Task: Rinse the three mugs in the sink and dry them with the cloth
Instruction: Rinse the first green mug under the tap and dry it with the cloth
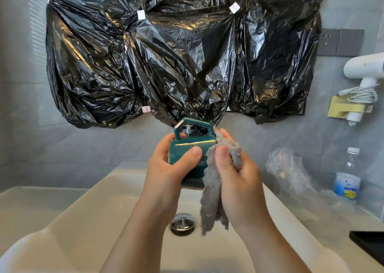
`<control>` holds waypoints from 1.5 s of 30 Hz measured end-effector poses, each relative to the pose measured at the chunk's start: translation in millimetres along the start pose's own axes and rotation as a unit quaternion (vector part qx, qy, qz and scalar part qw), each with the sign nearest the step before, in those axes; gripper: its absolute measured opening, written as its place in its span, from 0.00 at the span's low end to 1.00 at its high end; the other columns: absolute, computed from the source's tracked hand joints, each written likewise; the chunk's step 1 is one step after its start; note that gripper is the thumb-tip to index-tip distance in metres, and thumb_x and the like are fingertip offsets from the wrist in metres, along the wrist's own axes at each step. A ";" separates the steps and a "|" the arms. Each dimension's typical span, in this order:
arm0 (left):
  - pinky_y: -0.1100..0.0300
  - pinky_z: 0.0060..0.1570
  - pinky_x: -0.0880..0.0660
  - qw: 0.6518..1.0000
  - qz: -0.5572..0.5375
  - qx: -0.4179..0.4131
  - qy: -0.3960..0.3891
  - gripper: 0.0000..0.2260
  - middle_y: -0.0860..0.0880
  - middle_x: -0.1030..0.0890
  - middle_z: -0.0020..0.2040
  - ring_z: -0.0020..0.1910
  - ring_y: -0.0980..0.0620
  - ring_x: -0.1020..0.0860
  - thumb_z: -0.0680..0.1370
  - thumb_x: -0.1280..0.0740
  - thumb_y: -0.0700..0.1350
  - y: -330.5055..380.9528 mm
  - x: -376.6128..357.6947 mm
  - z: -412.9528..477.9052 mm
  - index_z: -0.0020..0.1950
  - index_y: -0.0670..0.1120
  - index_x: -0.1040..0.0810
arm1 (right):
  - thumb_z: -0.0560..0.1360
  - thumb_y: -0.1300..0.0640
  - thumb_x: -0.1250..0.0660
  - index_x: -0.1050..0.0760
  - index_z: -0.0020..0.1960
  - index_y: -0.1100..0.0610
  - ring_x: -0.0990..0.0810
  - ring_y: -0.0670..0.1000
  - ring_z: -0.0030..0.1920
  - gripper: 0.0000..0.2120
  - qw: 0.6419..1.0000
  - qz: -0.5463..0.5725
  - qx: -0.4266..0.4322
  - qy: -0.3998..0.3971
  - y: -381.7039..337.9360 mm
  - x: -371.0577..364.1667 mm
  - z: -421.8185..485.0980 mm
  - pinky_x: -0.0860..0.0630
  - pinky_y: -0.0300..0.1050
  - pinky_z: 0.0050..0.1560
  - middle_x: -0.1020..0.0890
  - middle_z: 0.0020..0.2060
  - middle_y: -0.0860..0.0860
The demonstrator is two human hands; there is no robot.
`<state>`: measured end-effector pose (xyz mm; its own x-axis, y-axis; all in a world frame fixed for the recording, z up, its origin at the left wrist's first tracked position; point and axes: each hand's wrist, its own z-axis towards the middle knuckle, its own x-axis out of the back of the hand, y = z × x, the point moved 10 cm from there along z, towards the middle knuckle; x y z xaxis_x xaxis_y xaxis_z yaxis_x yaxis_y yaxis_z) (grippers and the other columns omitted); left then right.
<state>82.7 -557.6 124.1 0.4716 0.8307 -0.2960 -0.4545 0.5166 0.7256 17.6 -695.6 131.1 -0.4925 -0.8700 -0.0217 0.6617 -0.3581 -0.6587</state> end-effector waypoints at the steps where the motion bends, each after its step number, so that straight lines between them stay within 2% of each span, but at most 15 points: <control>1: 0.59 0.37 0.20 0.999 0.001 0.003 -0.036 0.15 0.48 0.13 0.47 0.43 0.50 0.15 0.66 0.23 0.50 -0.6 -8.2 -1.9 0.52 0.58 0.17 | 0.73 0.41 0.35 0.19 0.60 0.49 0.20 0.34 0.56 0.20 0.999 0.036 -0.015 0.003 0.5 3.1 2.3 0.26 0.29 0.55 0.15 0.53 0.39; 6: 0.57 0.46 0.20 0.998 0.017 0.006 -0.065 0.20 0.45 0.13 0.52 0.51 0.46 0.15 0.65 0.23 0.51 -7.1 -20.7 -6.8 0.56 0.58 0.18 | 0.72 0.37 0.38 0.17 0.43 0.41 0.14 0.47 0.39 0.13 0.985 0.079 -0.129 0.080 25.7 20.7 5.7 0.18 0.52 0.44 0.13 0.36 0.45; 9: 0.57 0.43 0.19 0.999 0.000 0.010 -0.038 0.21 0.44 0.13 0.51 0.49 0.45 0.14 0.65 0.23 0.50 -8.5 -19.2 -6.9 0.57 0.54 0.19 | 0.79 0.42 0.37 0.18 0.42 0.38 0.14 0.44 0.35 0.12 0.979 0.088 -0.148 0.110 33.4 24.7 5.7 0.19 0.47 0.41 0.13 0.34 0.44; 11: 0.57 0.39 0.20 1.000 -0.002 0.027 0.002 0.23 0.44 0.14 0.50 0.46 0.45 0.15 0.65 0.23 0.48 -12.7 -15.3 -6.0 0.59 0.51 0.20 | 0.79 0.42 0.39 0.17 0.43 0.44 0.14 0.45 0.36 0.14 0.979 0.082 -0.141 0.118 33.4 20.6 1.9 0.20 0.46 0.42 0.13 0.36 0.45; 13: 0.58 0.34 0.22 0.998 -0.016 0.054 0.036 0.22 0.45 0.14 0.47 0.42 0.46 0.16 0.67 0.25 0.47 -18.2 -9.9 -4.9 0.61 0.47 0.21 | 0.75 0.37 0.41 0.19 0.49 0.47 0.15 0.44 0.43 0.17 0.990 0.039 -0.088 0.104 22.3 9.9 -3.9 0.21 0.47 0.46 0.14 0.41 0.45; 16: 0.58 0.33 0.22 0.996 -0.041 0.076 0.024 0.22 0.43 0.15 0.46 0.40 0.47 0.18 0.70 0.27 0.46 -22.0 -11.0 -2.9 0.62 0.42 0.21 | 0.73 0.36 0.43 0.26 0.54 0.39 0.19 0.42 0.50 0.15 0.996 -0.053 0.016 0.068 1.6 -2.1 -6.4 0.23 0.40 0.50 0.17 0.47 0.43; 21: 0.57 0.45 0.19 0.997 0.016 0.068 -0.038 0.21 0.44 0.13 0.50 0.47 0.46 0.15 0.63 0.23 0.49 -20.4 -20.4 -5.4 0.56 0.53 0.16 | 0.77 0.40 0.40 0.23 0.42 0.41 0.21 0.40 0.35 0.11 0.987 0.031 -0.069 0.139 24.1 34.4 7.4 0.27 0.39 0.39 0.18 0.34 0.41; 23: 0.60 0.43 0.20 0.995 0.053 0.063 -0.063 0.24 0.45 0.13 0.49 0.46 0.48 0.15 0.62 0.23 0.51 -18.1 -22.0 -6.1 0.58 0.54 0.17 | 0.77 0.42 0.38 0.21 0.42 0.41 0.20 0.39 0.35 0.09 0.993 0.028 -0.060 0.093 22.7 32.8 12.4 0.25 0.39 0.38 0.17 0.34 0.40; 27: 0.62 0.44 0.20 0.985 0.101 0.050 -0.132 0.25 0.46 0.13 0.49 0.46 0.51 0.15 0.62 0.22 0.48 -11.1 -23.4 -6.0 0.59 0.57 0.17 | 0.71 0.35 0.36 0.22 0.55 0.42 0.19 0.44 0.54 0.17 0.994 -0.069 0.002 -0.090 10.1 12.7 15.9 0.23 0.42 0.55 0.17 0.52 0.45; 29: 0.62 0.44 0.19 0.980 0.122 0.068 -0.145 0.28 0.48 0.12 0.51 0.47 0.50 0.14 0.59 0.20 0.49 -16.2 -22.6 -7.3 0.58 0.62 0.17 | 0.71 0.39 0.34 0.21 0.51 0.45 0.18 0.41 0.47 0.13 0.985 -0.141 0.019 -0.098 8.5 17.4 17.6 0.24 0.35 0.47 0.16 0.45 0.43; 31: 0.58 0.47 0.18 0.978 0.156 0.076 -0.114 0.32 0.50 0.14 0.56 0.51 0.50 0.14 0.55 0.19 0.53 -22.0 -17.9 -6.2 0.59 0.66 0.18 | 0.73 0.42 0.33 0.22 0.43 0.48 0.20 0.40 0.41 0.10 0.978 -0.198 0.036 -0.047 5.3 29.2 20.0 0.27 0.30 0.38 0.17 0.38 0.42; 34: 0.58 0.47 0.18 0.982 0.178 0.054 -0.006 0.38 0.51 0.18 0.59 0.53 0.54 0.16 0.52 0.21 0.60 -19.0 -3.5 -1.8 0.62 0.59 0.21 | 0.76 0.45 0.30 0.25 0.36 0.53 0.23 0.40 0.36 0.15 0.972 -0.221 0.047 0.059 1.5 45.1 18.4 0.30 0.30 0.33 0.21 0.29 0.46; 38: 0.57 0.39 0.17 0.991 0.075 0.108 0.009 0.25 0.44 0.13 0.48 0.44 0.48 0.13 0.58 0.24 0.62 -32.9 -11.7 -4.6 0.50 0.51 0.16 | 0.73 0.37 0.38 0.30 0.29 0.55 0.25 0.47 0.30 0.24 0.968 -0.205 -0.004 0.142 5.0 58.2 13.2 0.30 0.39 0.31 0.25 0.24 0.48; 42: 0.53 0.41 0.17 0.984 0.065 0.160 0.035 0.27 0.44 0.12 0.47 0.46 0.45 0.13 0.60 0.26 0.63 -48.5 -4.9 -7.1 0.51 0.47 0.15 | 0.74 0.37 0.43 0.30 0.29 0.53 0.28 0.45 0.29 0.23 0.982 -0.152 -0.063 0.093 24.5 51.1 14.5 0.29 0.43 0.35 0.24 0.24 0.44; 45: 0.51 0.39 0.17 0.982 0.059 0.158 0.085 0.22 0.43 0.13 0.44 0.43 0.45 0.13 0.59 0.25 0.62 -47.2 15.5 -5.9 0.46 0.49 0.15 | 0.78 0.44 0.37 0.27 0.37 0.52 0.26 0.41 0.31 0.15 0.987 -0.131 -0.086 -0.028 36.9 21.7 8.7 0.30 0.32 0.32 0.22 0.30 0.41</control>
<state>107.1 -567.9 81.6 0.2848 0.9173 -0.2783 -0.2281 0.3468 0.9098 36.2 -730.7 112.8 -0.5992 -0.7738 0.2052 0.4073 -0.5153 -0.7541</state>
